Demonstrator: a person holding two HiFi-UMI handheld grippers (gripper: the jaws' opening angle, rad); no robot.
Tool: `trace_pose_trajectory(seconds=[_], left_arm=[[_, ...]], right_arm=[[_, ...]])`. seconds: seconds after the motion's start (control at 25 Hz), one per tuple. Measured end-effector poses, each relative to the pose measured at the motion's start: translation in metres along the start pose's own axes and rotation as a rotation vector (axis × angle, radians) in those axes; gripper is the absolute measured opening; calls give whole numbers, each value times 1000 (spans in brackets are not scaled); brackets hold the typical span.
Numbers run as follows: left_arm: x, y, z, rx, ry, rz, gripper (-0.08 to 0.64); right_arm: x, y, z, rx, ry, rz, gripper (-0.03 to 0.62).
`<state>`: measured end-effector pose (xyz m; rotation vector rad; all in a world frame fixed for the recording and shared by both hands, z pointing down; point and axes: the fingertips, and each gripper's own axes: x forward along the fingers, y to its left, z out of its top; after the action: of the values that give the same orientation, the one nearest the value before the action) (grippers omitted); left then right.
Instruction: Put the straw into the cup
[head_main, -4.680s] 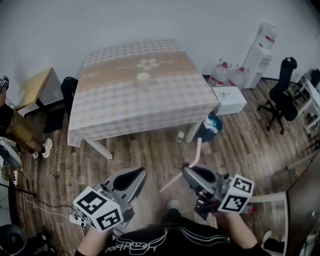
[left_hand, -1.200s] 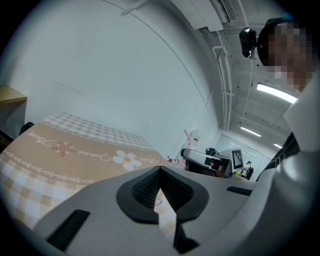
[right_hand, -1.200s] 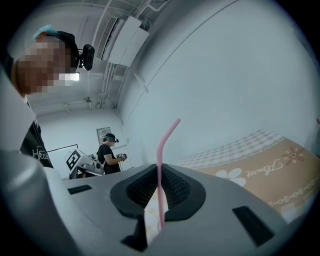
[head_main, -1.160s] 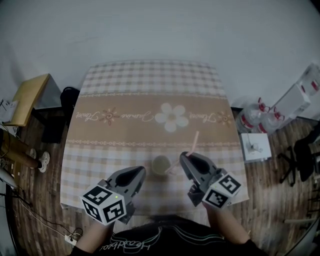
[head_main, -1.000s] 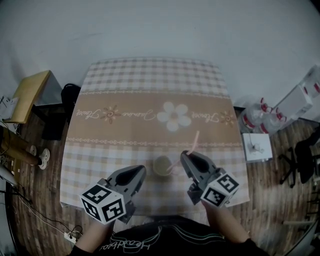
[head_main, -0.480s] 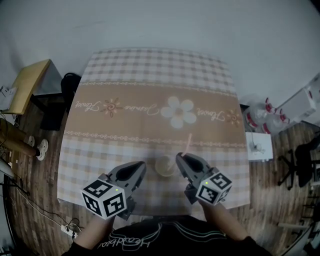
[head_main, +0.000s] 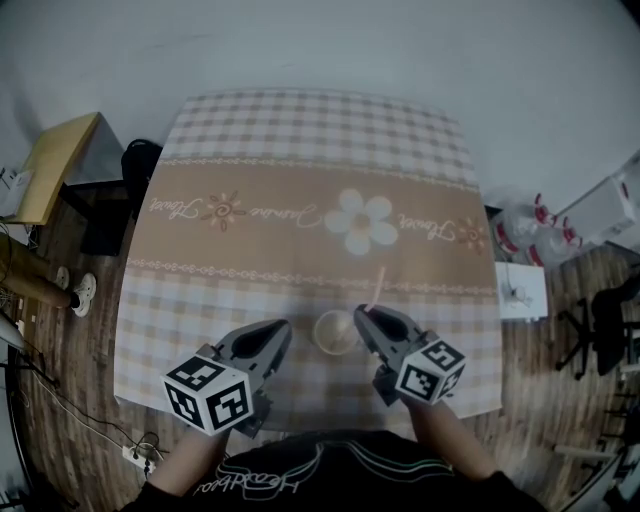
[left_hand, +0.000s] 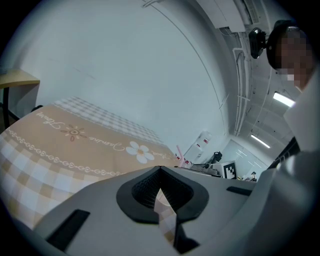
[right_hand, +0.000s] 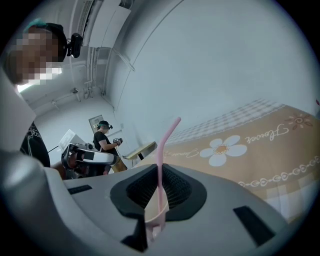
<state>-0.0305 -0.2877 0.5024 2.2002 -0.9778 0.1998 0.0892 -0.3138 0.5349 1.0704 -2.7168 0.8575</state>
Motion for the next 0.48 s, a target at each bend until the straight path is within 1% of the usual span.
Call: trace_pose_trajectory(seconds=[0.16,0.32,0.48], left_arm=[[1,1,-4,7,13,-1,-3],[0,3,-6,7,18,4,-3],[-6,8,-5,7,16,16,-3]], right_arm=[[2,-4,0,17,10,0,28],[4,-11,-2,76,10,0,29],[2,-15,-1,99,-1,-16,34]])
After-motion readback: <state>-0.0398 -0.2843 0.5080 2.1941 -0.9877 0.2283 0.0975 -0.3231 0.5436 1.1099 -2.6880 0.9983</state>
